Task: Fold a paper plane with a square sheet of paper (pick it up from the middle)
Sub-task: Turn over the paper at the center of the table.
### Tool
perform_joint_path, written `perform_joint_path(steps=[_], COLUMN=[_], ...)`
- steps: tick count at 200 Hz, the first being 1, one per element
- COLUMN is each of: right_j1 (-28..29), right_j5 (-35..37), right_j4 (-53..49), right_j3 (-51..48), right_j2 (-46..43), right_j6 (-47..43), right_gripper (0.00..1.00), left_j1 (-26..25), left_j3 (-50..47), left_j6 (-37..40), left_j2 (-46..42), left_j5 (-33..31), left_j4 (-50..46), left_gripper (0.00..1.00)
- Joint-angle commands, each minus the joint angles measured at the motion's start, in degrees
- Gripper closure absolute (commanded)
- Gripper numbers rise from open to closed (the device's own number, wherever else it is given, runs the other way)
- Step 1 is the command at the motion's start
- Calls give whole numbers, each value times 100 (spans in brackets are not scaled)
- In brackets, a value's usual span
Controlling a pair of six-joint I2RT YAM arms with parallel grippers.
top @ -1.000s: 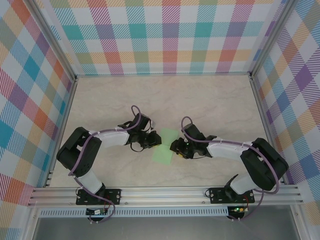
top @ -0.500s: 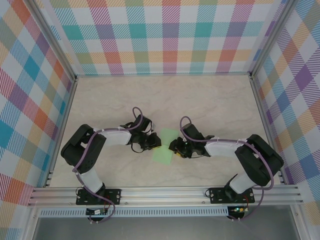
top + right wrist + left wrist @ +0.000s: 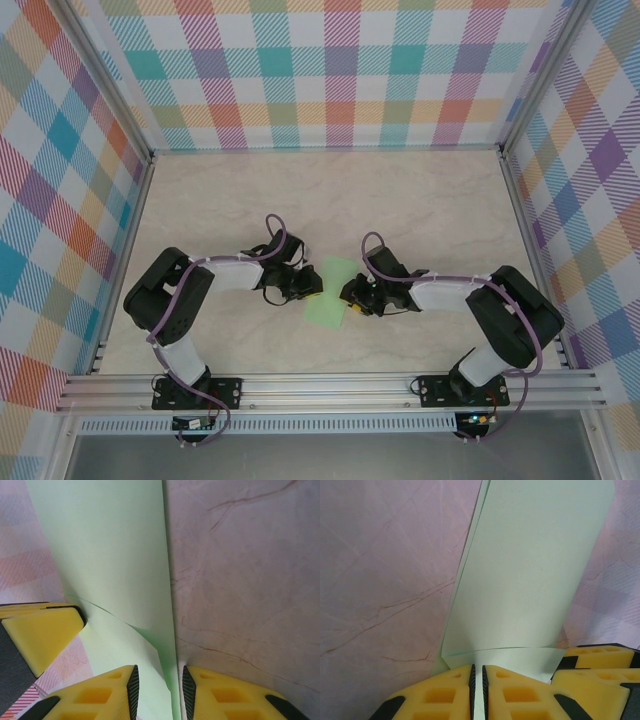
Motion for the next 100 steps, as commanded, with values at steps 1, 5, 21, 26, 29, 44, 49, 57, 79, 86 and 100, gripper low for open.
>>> perform_joint_path(steps=[1,5,21,26,29,44,49,57,79,86,100], right_j1=[4,11,9,9,7,3,3,3,-2,2,1], right_j5=[-31,-37,-42,-42,-29,-15,-2,12,27,28,14], right_j4=[443,461,558,576,575,586,590,580,541,541,602], right_j3=[20,17,-27,-44,-40,-52,-63,-74,-63,-61,-80], right_j2=[186,189,163,145,140,94,84,58,39,38,55], right_j6=[28,39,62,75,75,75,75,78,77,75,99], right_gripper=[67,67,67,67,67,67,67,67,67,67,67], left_j1=[-26,-26,-22,-28,-26,-26,-26,-26,-25,-26,-26], left_j3=[-81,-81,-83,-87,-88,-90,-91,-98,-154,-190,-259], left_j6=[40,37,40,35,35,35,35,31,-22,-66,-137], left_j2=[52,47,25,16,10,1,-5,-14,-22,-25,1], left_j5=[5,-3,-11,-21,-29,-80,-111,-163,-221,-170,-39], left_j4=[35,38,18,20,17,-26,-59,-111,-110,-34,120], left_gripper=[86,86,86,86,86,87,87,87,88,88,88])
